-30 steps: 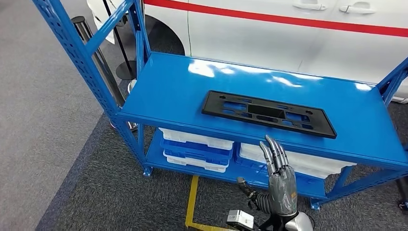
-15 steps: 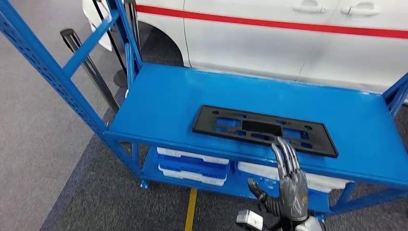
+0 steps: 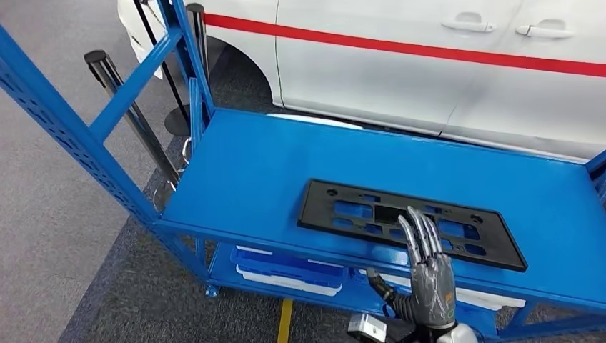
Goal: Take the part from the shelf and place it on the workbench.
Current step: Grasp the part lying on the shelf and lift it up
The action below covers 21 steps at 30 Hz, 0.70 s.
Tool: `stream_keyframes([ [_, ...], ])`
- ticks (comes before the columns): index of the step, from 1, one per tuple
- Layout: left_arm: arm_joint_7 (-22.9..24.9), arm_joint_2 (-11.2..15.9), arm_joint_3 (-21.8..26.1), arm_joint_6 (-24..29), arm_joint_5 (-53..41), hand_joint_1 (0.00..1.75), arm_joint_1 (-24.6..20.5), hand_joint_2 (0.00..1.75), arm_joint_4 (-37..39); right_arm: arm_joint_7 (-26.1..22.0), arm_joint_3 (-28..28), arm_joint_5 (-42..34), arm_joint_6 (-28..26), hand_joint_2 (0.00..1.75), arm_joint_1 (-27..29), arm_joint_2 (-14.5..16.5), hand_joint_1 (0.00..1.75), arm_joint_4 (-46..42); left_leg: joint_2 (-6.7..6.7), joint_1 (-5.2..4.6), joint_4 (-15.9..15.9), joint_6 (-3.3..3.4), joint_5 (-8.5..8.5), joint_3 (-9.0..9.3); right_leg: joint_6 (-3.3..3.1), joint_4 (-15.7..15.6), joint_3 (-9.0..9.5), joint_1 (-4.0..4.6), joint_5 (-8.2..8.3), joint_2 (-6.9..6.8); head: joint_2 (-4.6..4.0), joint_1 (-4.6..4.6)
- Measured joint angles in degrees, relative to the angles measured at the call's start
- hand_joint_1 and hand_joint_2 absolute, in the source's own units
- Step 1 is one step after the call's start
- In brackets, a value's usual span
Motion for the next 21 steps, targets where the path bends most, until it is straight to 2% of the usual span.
stream_keyframes([
  [2,0.0,0.0,0.0,0.2,0.0,0.0,-0.1,0.0,0.0,0.4,0.0,0.4,0.6,1.75,0.1,-0.3,0.0,0.2,-0.05,-0.08,0.0,0.14,-0.87,0.96,0.24,6.6,-4.99,-0.08,-2.43,-0.05,0.0,-0.01],
  [3,0.0,0.0,0.0,0.3,0.0,0.0,-0.1,0.0,0.0,0.5,0.0,0.5,0.8,1.75,0.1,-0.5,0.0,0.3,-0.08,-0.13,0.0,0.14,-1.39,1.62,0.26,7.9,-6.69,-0.1,-2.84,-0.05,0.0,-0.02],
  [4,0.0,0.0,0.0,0.4,0.0,0.0,-0.1,0.0,0.0,0.5,0.0,0.6,0.8,1.75,0.1,-0.6,0.0,0.4,-0.11,-0.16,0.0,0.11,-1.92,2.39,0.19,7.2,-7.46,-0.09,-2.07,-0.05,0.0,-0.01],
  [5,0.0,0.0,0.0,0.5,0.0,0.0,0.0,0.0,0.0,0.5,0.0,0.6,0.8,1.75,0.2,-0.7,0.0,0.5,-0.13,-0.18,-0.1,0.05,-2.49,3.23,-0.01,4.8,-7.38,-0.04,0.05,-0.05,0.0,-0.01],
  [7,0.1,-0.1,0.0,1.0,0.0,0.0,0.0,0.0,0.0,0.6,0.0,0.8,0.9,1.75,0.2,-0.8,0.0,0.5,-0.21,-0.22,-0.1,-0.24,-3.6,4.64,-0.68,-2.2,-6.17,0.33,5.94,-0.06,0.0,-0.02],
  [8,0.3,-0.2,0.0,1.5,0.0,0.0,0.0,0.0,0.0,0.8,0.0,0.9,1.1,1.75,0.2,-0.9,0.0,0.6,-0.27,-0.27,0.0,-0.52,-4.08,5.0,-1.01,-4.6,-5.75,0.58,7.69,-0.03,0.0,0.0],
  [9,0.6,-0.3,0.0,2.3,0.0,0.0,-0.1,0.0,0.1,1.1,0.0,1.0,1.5,1.75,0.2,-1.0,0.0,0.6,-0.33,-0.31,-0.1,-0.83,-4.47,5.17,-1.26,-5.9,-5.54,0.8,8.72,-0.01,0.0,0.01],
  [10,0.9,-0.3,0.0,3.1,0.0,0.0,-0.2,0.0,0.1,1.4,0.0,1.1,2.0,1.75,0.3,-1.1,0.0,0.7,-0.38,-0.39,0.0,-1.14,-4.65,5.44,-1.43,-6.2,-5.47,0.92,8.56,0.02,0.0,0.01],
  [13,1.7,-0.4,0.0,4.8,-0.1,0.0,-0.3,0.0,0.1,2.5,0.1,0.5,5.3,1.75,0.5,-2.0,0.0,0.8,-0.29,-0.47,1.2,-1.91,-5.67,5.64,-2.06,-7.2,-4.19,0.51,8.76,0.11,0.0,-0.01],
  [15,2.0,-0.4,0.0,5.2,-0.1,0.0,-0.5,0.0,0.1,3.3,0.1,-0.8,9.6,1.75,0.4,-3.5,0.0,0.8,-0.18,-0.31,6.2,-2.44,-8.57,3.25,-2.52,-7.6,-3.45,0.35,8.5,-0.02,0.0,-0.06],
  [17,2.2,-0.4,0.0,5.2,-0.2,0.0,-0.6,0.0,0.1,3.6,0.3,-1.9,13.9,1.75,0.4,-5.6,0.0,1.1,-0.17,-0.14,13.3,-2.83,-11.74,-0.88,-2.81,-7.6,-3.28,0.38,8.15,-0.14,0.0,-0.08],
  [18,2.3,-0.4,0.0,5.2,-0.3,0.0,-0.6,0.0,0.1,3.7,0.3,-2.2,15.7,1.75,0.3,-6.7,0.0,1.3,-0.17,-0.06,15.3,-2.94,-12.13,-2.41,-2.83,-7.6,-3.2,0.4,8.0,-0.15,0.0,-0.08],
  [19,2.4,-0.4,0.0,5.2,-0.4,0.0,-0.5,0.0,0.1,3.6,0.4,-2.6,17.6,1.75,0.1,-7.9,0.0,1.5,-0.16,-0.02,15.5,-3.0,-11.35,-3.09,-2.81,-7.6,-3.07,0.39,7.85,-0.11,0.0,-0.08],
  [20,2.5,-0.4,0.0,5.2,-0.5,0.0,-0.5,0.0,0.1,3.6,0.5,-2.8,19.5,1.75,-0.2,-9.0,0.0,1.6,-0.16,0.02,13.6,-3.01,-9.46,-2.82,-2.75,-7.5,-2.86,0.37,7.68,-0.05,0.0,-0.09],
  [21,2.7,-0.4,0.0,5.1,-0.7,0.0,-0.6,0.0,0.1,3.6,0.7,-3.3,21.9,1.75,-0.8,-10.5,0.0,1.8,-0.15,0.04,9.9,-2.91,-6.64,-1.66,-2.64,-7.5,-2.57,0.35,7.48,0.01,0.0,-0.08],
])
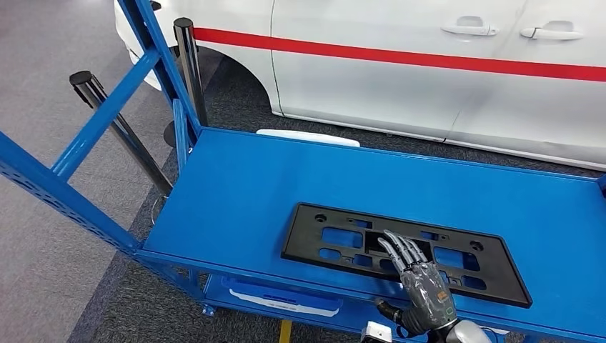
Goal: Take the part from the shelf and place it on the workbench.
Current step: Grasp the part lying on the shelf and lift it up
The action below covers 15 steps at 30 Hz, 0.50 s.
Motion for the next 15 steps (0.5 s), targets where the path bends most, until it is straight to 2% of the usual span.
stream_keyframes([
  [1,0.1,0.0,0.0,-0.1,-0.2,0.0,-0.1,0.0,0.0,0.0,0.2,-0.5,2.1,1.75,-0.7,-1.3,0.0,0.1,0.01,-0.01,-3.7,0.21,2.25,1.3,0.16,0.0,0.3,-0.02,-0.17,0.05,0.0,0.01],
  [3,0.3,0.0,-0.1,-0.2,-0.5,0.0,-0.4,0.0,0.0,-0.1,0.6,-1.9,5.8,1.75,-2.3,-3.6,0.0,0.4,0.07,-0.27,-8.7,0.74,4.07,2.76,0.65,0.1,0.53,0.0,-0.36,0.06,0.0,0.04],
  [5,0.6,0.0,-0.1,-0.3,-0.8,0.0,-0.6,0.0,0.0,-0.3,1.2,-3.9,9.1,1.75,-3.9,-5.9,0.0,0.6,0.08,-0.52,-9.4,1.39,4.07,2.78,1.34,0.2,0.46,-0.01,-0.38,0.04,0.0,0.05],
  [6,0.7,0.0,-0.1,-0.4,-0.9,0.0,-0.6,0.0,0.0,-0.4,1.5,-5.2,10.8,1.75,-4.7,-7.2,0.0,0.7,0.09,-0.39,-9.6,1.85,4.77,2.98,1.72,0.2,0.43,-0.02,-0.45,0.05,0.0,0.05],
  [8,0.9,0.0,-0.3,-0.5,-1.1,0.0,-0.6,0.0,0.0,-0.8,2.0,-7.2,12.7,1.75,-5.8,-9.5,0.0,0.8,0.17,-0.18,-10.3,2.59,5.57,3.3,2.35,1.4,-0.07,-0.11,-1.56,0.01,0.0,0.08],
  [9,1.0,-0.1,-0.3,-0.5,-1.2,0.0,-0.6,0.0,0.0,-0.9,2.2,-7.8,13.2,1.75,-6.3,-10.4,0.0,0.9,0.22,-0.07,-10.7,2.85,5.83,3.39,2.61,3.5,-1.01,-0.19,-2.96,-0.02,0.0,0.1],
  [11,1.0,-0.1,-0.5,-0.6,-1.3,0.0,-0.7,0.0,0.0,-1.0,2.7,-8.2,13.6,1.75,-6.8,-11.6,0.0,1.0,0.25,-0.15,-10.7,3.02,5.92,3.39,3.08,10.4,-4.13,-0.46,-6.42,-0.08,0.0,0.11],
  [12,1.1,-0.1,-0.6,-0.7,-1.3,0.0,-0.7,0.0,0.0,-1.1,2.9,-8.3,13.8,1.75,-6.9,-12.1,0.0,1.1,0.25,-0.17,-10.7,3.04,5.9,3.38,3.29,13.6,-5.64,-0.61,-7.47,-0.08,0.0,0.11],
  [13,1.1,-0.1,-0.7,-0.8,-1.4,0.0,-0.7,0.0,0.0,-1.1,3.1,-8.4,13.9,1.75,-7.0,-12.5,0.0,1.2,0.23,-0.19,-10.7,3.04,5.85,3.38,3.44,15.2,-6.45,-0.75,-7.53,-0.09,0.0,0.1],
  [14,1.2,-0.1,-0.8,-0.8,-1.4,0.0,-0.7,0.0,0.0,-1.1,3.4,-8.5,13.9,1.75,-7.0,-12.9,0.0,1.3,0.2,-0.18,-10.6,3.03,5.78,3.41,3.56,14.7,-6.27,-0.9,-6.51,-0.09,0.0,0.1],
  [15,1.2,-0.1,-0.9,-0.9,-1.4,0.0,-0.7,0.0,0.0,-1.1,3.6,-8.5,13.9,1.75,-7.1,-13.3,0.0,1.3,0.16,-0.15,-10.5,2.97,5.66,3.48,3.63,12.0,-5.01,-1.04,-4.64,-0.1,0.0,0.11],
])
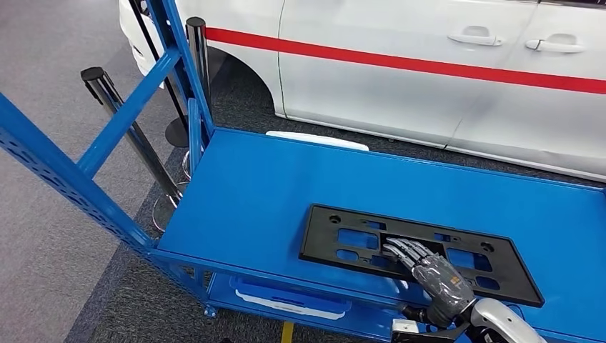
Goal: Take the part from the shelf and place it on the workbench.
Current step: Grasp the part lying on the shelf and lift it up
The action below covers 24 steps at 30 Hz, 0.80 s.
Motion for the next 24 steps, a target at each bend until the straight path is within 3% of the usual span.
stream_keyframes([
  [2,0.0,0.0,-0.2,0.0,0.0,0.0,-0.1,0.0,0.0,0.1,0.3,0.0,-0.1,1.75,-0.2,-0.7,0.0,0.0,-0.08,-0.02,0.3,-0.35,-0.39,0.08,-0.02,-7.8,3.68,-0.05,3.24,-0.03,0.0,0.02],
  [4,0.0,0.0,-0.2,-0.1,0.0,0.0,-0.1,0.0,0.0,0.4,0.5,0.0,-0.5,1.75,-0.2,-1.1,0.0,-0.1,-0.13,-0.14,0.5,-0.91,-0.67,-0.03,-0.37,-11.8,5.54,0.22,4.07,0.03,0.0,-0.03],
  [8,0.0,0.0,-0.4,-0.1,0.0,0.0,-0.2,0.0,0.0,1.1,0.7,0.3,-1.4,1.75,-0.2,-1.2,0.0,-0.1,-0.12,-0.04,1.5,-2.01,-1.69,-0.34,-1.58,-12.4,5.83,0.22,4.21,0.08,0.0,-0.08],
  [9,0.0,0.0,-0.4,-0.1,0.0,0.0,-0.2,0.0,0.0,1.1,0.7,0.3,-1.6,1.75,-0.1,-1.2,0.0,-0.1,-0.11,0.0,3.5,-2.24,-3.01,-1.14,-1.94,-12.5,5.94,0.12,4.28,0.01,0.0,-0.08],
  [12,0.0,0.0,-0.4,-0.1,0.0,0.0,-0.2,0.0,0.0,1.2,0.8,0.4,-2.0,1.75,0.1,-1.2,0.0,-0.1,-0.09,0.09,14.0,-2.52,-8.07,-5.91,-2.46,-12.6,6.03,0.25,4.22,-0.26,0.0,-0.09],
  [13,0.0,0.0,-0.4,-0.1,0.0,0.0,-0.1,0.0,0.0,1.2,0.8,0.4,-2.2,1.75,0.2,-1.2,0.0,-0.1,-0.09,0.11,16.1,-2.55,-8.42,-6.89,-2.5,-12.5,6.04,0.29,4.19,-0.29,0.0,-0.09],
  [14,0.0,0.0,-0.5,-0.1,0.0,0.0,-0.1,0.0,0.0,1.2,0.8,0.4,-2.4,1.75,0.3,-1.2,0.0,-0.1,-0.09,0.12,16.1,-2.55,-7.72,-6.94,-2.51,-12.5,6.06,0.3,4.17,-0.29,0.0,-0.09],
  [15,0.0,0.0,-0.5,-0.1,0.0,0.0,-0.1,0.0,0.0,1.2,0.8,0.3,-2.5,1.75,0.3,-1.2,0.0,-0.1,-0.08,0.13,14.0,-2.49,-6.09,-5.96,-2.51,-12.4,6.12,0.3,4.15,-0.27,0.0,-0.09],
  [17,0.0,0.0,-0.5,-0.1,-0.1,0.0,-0.2,0.0,0.0,1.0,0.8,-0.2,-2.5,1.75,0.5,-1.2,0.0,-0.1,-0.09,0.11,6.6,-2.26,-2.42,-2.43,-2.34,-12.2,6.24,0.41,4.02,-0.19,0.0,-0.09],
  [19,0.0,0.0,-0.5,-0.1,-0.1,0.0,-0.3,0.0,0.0,0.4,0.8,-1.3,-2.3,1.75,0.7,-1.2,0.0,-0.1,-0.13,0.06,1.7,-2.0,-0.95,-0.21,-1.91,-12.0,6.12,0.66,3.97,-0.13,0.0,-0.05],
  [22,0.2,0.0,-0.6,-0.1,-0.3,0.0,-0.2,0.0,0.0,-0.3,0.9,-2.7,-1.7,1.75,1.1,-1.2,0.0,-0.1,-0.14,-0.05,0.7,-1.28,-0.69,-0.02,-0.98,-12.0,5.93,0.56,4.1,-0.1,0.0,-0.03],
  [24,0.2,0.0,-0.6,-0.1,-0.3,0.0,-0.2,0.0,0.0,-0.6,0.9,-3.2,-1.5,1.75,1.2,-1.3,0.0,-0.1,-0.04,0.07,0.2,-0.54,-0.24,0.06,-0.45,-10.1,5.09,0.36,2.51,-0.13,0.0,-0.02],
])
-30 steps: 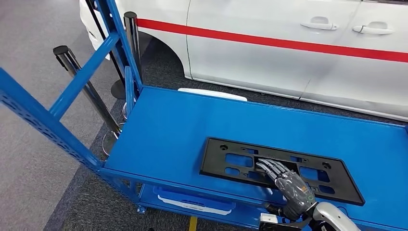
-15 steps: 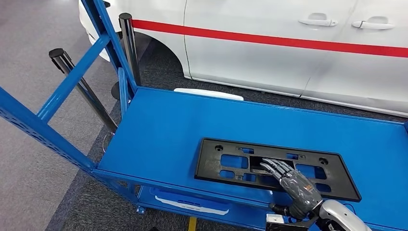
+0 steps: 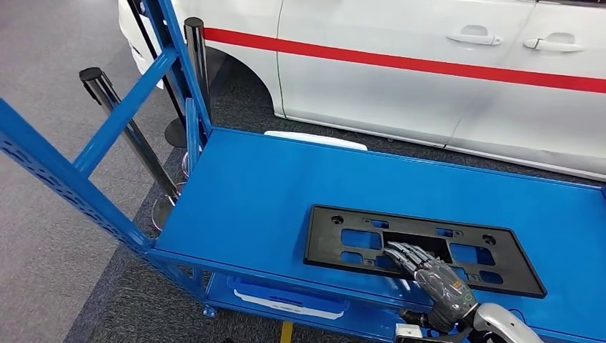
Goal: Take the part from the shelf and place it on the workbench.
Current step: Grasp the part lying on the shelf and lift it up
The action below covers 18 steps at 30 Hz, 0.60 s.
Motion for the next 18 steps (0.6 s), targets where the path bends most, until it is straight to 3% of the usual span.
stream_keyframes([
  [3,0.0,0.0,0.0,0.0,0.0,0.0,-0.1,0.0,0.0,-0.1,0.0,-0.3,0.1,1.75,0.2,-0.1,0.0,0.0,0.12,-0.03,-0.1,0.41,0.23,-0.14,0.54,10.3,-4.67,-0.09,-5.33,-0.05,0.0,0.01],
  [4,0.0,0.0,0.0,0.0,0.0,0.0,-0.1,0.0,0.0,-0.1,0.0,-0.4,0.1,1.75,0.3,-0.1,0.0,0.0,0.14,-0.08,-0.1,0.44,0.22,-0.17,0.63,13.1,-5.94,-0.1,-6.11,-0.05,0.0,0.0],
  [5,0.0,0.0,0.0,0.0,0.0,0.0,0.0,0.0,0.0,-0.1,0.0,-0.4,0.1,1.75,0.4,-0.1,0.0,0.1,0.15,-0.11,0.0,0.45,0.18,-0.17,0.65,13.8,-6.24,-0.11,-5.71,-0.05,0.0,0.0],
  [6,0.0,0.0,0.0,0.0,0.0,0.0,0.0,0.0,0.0,-0.1,0.0,-0.5,0.1,1.75,0.5,-0.1,0.0,0.1,0.13,-0.11,0.0,0.43,0.13,-0.13,0.61,12.3,-5.49,-0.12,-4.32,-0.06,0.0,0.0],
  [8,0.0,0.0,0.0,-0.1,0.0,0.0,0.0,0.0,0.0,-0.1,-0.2,-0.8,-0.1,1.75,0.4,-0.1,0.0,0.1,0.06,-0.13,0.2,0.26,-0.06,0.0,0.39,4.7,-1.71,-0.13,-0.56,-0.07,0.0,0.01],
  [10,0.0,0.0,0.0,-0.1,0.1,0.0,-0.1,0.0,0.0,-0.1,-0.6,-1.1,-0.6,1.75,0.4,-0.1,0.0,0.0,-0.03,-0.34,0.3,-0.11,-0.24,-0.06,-0.01,-1.0,0.92,0.07,1.13,-0.02,0.0,-0.01],
  [13,0.0,0.0,0.0,-0.1,0.2,0.0,0.0,0.0,0.0,-0.1,-1.2,-1.3,-1.2,1.75,0.3,-0.1,0.0,0.0,-0.07,-0.47,0.2,-0.88,-0.32,-0.14,-0.84,-2.1,1.19,0.25,1.17,0.01,0.0,-0.05],
  [15,-0.1,0.0,0.0,-0.1,0.3,0.0,0.0,0.0,0.0,-0.1,-1.7,-1.3,-1.6,1.75,0.3,-0.1,0.0,-0.2,-0.06,-0.43,2.0,-1.42,-1.81,-0.82,-1.55,-2.5,1.39,0.02,1.39,-0.08,0.0,-0.07],
  [18,-0.1,0.0,0.0,-0.1,0.4,0.0,0.0,0.0,0.0,0.0,-2.3,-0.9,-2.7,1.75,0.4,-0.1,0.0,-0.5,-0.02,-0.28,12.0,-1.87,-7.07,-5.32,-2.15,-2.6,1.4,0.08,1.44,-0.24,0.0,-0.12],
])
